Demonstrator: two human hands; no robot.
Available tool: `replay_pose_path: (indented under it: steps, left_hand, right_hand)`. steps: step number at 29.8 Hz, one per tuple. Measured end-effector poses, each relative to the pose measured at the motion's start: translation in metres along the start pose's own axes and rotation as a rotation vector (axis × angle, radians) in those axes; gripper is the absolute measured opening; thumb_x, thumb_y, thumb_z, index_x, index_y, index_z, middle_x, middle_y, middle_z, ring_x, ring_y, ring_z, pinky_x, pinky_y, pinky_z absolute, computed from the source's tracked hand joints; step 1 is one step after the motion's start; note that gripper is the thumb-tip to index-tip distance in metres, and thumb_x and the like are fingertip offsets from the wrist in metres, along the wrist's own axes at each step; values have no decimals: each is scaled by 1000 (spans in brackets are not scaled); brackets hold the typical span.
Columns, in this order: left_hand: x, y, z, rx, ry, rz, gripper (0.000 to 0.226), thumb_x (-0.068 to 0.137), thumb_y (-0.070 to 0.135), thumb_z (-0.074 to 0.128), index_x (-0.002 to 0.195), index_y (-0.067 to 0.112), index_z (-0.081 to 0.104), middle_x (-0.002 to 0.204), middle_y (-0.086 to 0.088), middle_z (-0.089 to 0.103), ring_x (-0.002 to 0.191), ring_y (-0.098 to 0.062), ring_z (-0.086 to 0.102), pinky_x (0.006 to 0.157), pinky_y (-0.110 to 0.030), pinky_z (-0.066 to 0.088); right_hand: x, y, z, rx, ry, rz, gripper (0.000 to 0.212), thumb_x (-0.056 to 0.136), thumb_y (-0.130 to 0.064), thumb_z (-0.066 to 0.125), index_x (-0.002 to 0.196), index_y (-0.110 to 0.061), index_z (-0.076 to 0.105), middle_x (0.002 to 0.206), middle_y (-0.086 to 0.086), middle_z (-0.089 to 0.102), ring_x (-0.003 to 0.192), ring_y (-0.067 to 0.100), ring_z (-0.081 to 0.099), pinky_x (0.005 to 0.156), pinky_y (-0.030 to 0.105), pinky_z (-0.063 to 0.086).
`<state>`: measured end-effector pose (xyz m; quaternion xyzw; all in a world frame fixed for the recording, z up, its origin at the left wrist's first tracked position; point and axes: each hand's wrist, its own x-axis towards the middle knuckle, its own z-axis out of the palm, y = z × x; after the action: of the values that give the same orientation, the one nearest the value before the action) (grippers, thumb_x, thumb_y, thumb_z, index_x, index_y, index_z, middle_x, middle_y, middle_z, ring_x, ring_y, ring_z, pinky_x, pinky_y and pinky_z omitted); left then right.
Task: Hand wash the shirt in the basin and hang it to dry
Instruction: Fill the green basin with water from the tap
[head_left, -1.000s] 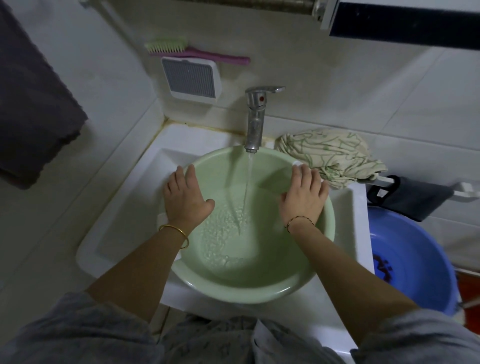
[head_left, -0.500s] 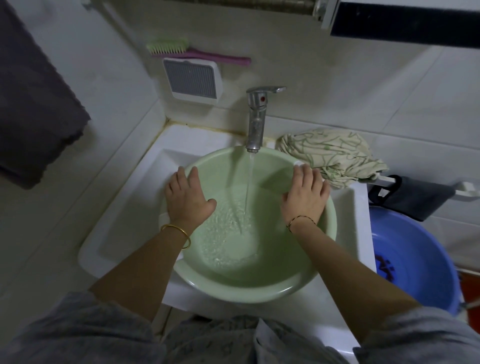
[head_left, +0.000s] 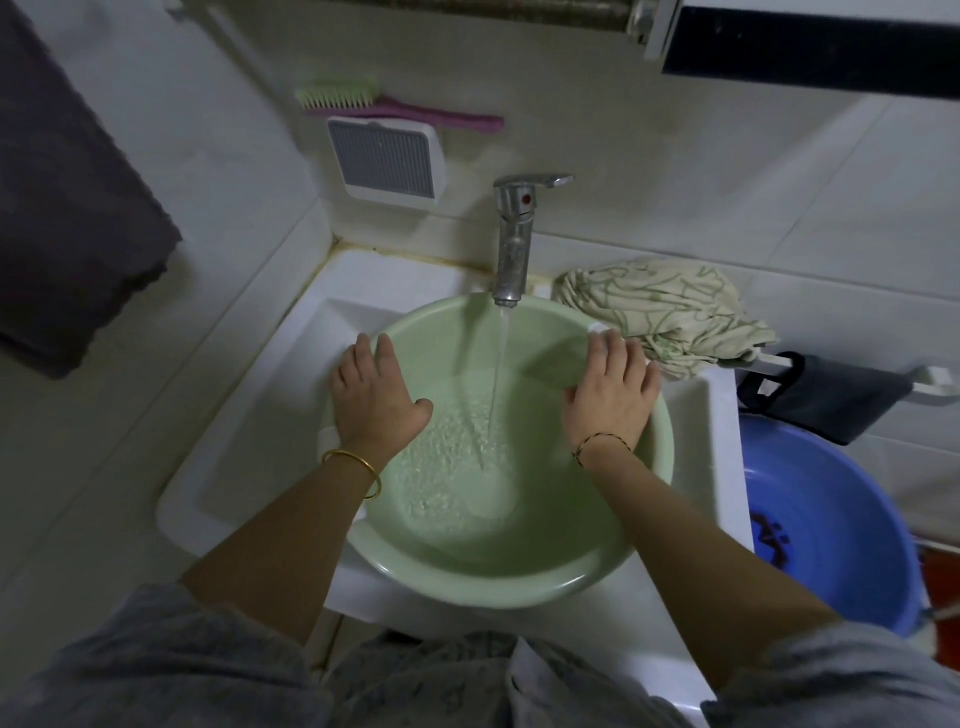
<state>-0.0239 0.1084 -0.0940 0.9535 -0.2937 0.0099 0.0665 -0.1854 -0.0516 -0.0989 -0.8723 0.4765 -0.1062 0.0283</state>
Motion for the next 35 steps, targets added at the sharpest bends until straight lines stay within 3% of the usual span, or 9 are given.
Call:
replay_pose_path:
  steps: [10,35]
  left_hand:
    - [0,-1,0,-11,-15,-6,94,69,39,67,145,7,23,152,-18,22,138,-35,22,111,-45,19]
    - [1,0,1,-17,-12,-7,93,68,37,67,145,6,24,152,-19,22,138,-35,23,110,-44,20]
  right_hand:
    - [0,0,-1,-10,-22,4,75,86,-29,58,148,-12,21,153,7,24,143,29,14,116,49,7]
    - [1,-1,1,-7,16,-2,73,82,-26,63,145,-10,30,149,8,32,140,31,22,115,50,12]
